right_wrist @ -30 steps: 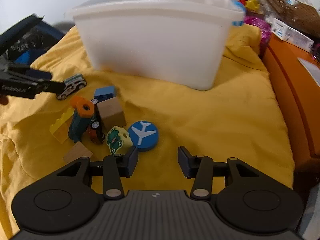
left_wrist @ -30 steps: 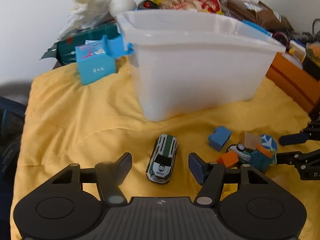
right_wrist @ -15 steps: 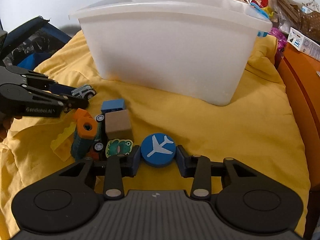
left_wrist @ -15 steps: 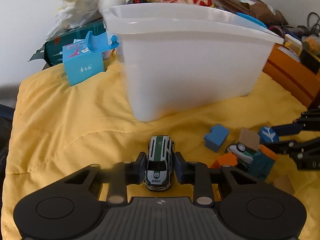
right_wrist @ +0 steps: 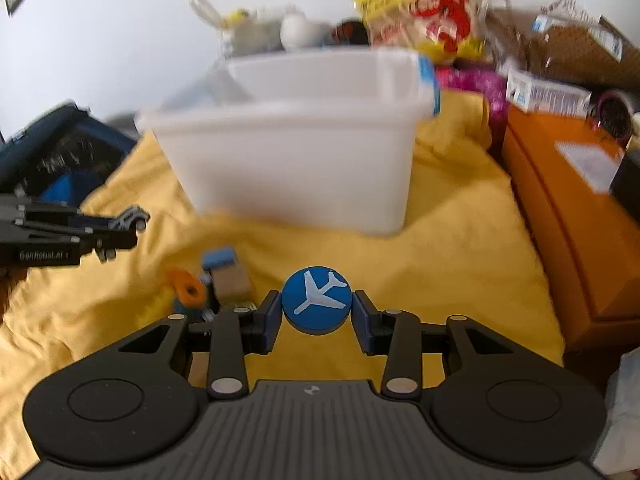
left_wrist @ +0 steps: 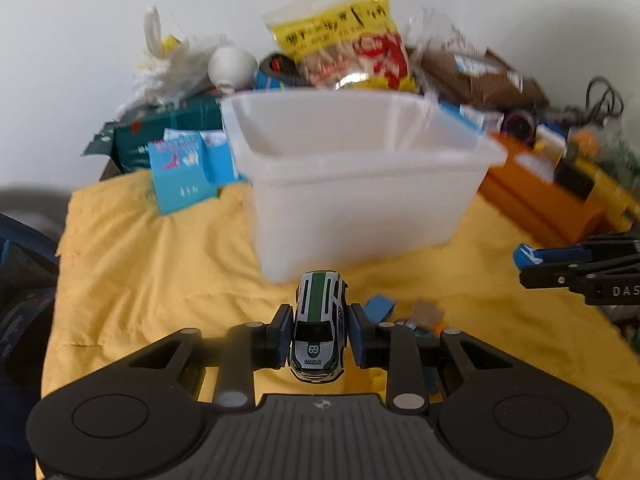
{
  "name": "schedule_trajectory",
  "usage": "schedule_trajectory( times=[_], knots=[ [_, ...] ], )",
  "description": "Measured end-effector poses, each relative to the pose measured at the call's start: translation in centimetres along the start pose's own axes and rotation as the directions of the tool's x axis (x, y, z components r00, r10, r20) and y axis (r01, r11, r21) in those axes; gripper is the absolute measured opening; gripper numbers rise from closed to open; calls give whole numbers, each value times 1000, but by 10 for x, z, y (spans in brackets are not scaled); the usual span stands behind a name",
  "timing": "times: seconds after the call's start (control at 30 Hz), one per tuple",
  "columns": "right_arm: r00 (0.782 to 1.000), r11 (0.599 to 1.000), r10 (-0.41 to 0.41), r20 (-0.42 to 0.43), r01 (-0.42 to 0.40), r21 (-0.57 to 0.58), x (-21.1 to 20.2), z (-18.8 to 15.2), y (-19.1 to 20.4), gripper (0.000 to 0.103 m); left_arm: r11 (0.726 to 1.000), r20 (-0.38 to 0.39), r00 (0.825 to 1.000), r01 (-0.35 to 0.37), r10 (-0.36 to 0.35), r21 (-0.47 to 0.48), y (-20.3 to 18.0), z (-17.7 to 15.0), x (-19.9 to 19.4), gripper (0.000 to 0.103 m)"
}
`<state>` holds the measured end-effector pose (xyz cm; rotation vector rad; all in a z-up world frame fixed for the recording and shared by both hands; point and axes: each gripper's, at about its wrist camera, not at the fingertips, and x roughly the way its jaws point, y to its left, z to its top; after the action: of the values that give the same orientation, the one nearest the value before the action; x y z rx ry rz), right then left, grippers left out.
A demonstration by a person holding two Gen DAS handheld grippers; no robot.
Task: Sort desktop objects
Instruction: 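Carry the car and airplane disc over the white bin and open both tools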
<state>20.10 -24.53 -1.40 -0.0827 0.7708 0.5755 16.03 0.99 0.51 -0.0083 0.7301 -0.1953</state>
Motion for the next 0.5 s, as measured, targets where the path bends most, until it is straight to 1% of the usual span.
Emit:
schedule_trajectory(
  times=[0.13, 0.3, 0.4, 0.5],
  knots=[
    [998, 1000, 22, 58, -23, 5, -18, 22, 7, 42, 999, 26, 1000, 6, -5, -49, -3, 20, -21, 33],
    [990, 999, 49, 132, -47, -18, -43, 61, 18, 42, 999, 69, 998, 2, 1, -45, -10, 53, -38, 33],
    [986, 998, 55, 158, -52, -26, -52, 81, 21, 42, 998, 80, 997, 1, 3, -56, -11, 74, -43, 33],
    [984, 998, 58, 166, -55, -22, -57, 102, 22, 42, 998, 81, 997, -5, 10, -64, -11, 95, -45, 33]
  ],
)
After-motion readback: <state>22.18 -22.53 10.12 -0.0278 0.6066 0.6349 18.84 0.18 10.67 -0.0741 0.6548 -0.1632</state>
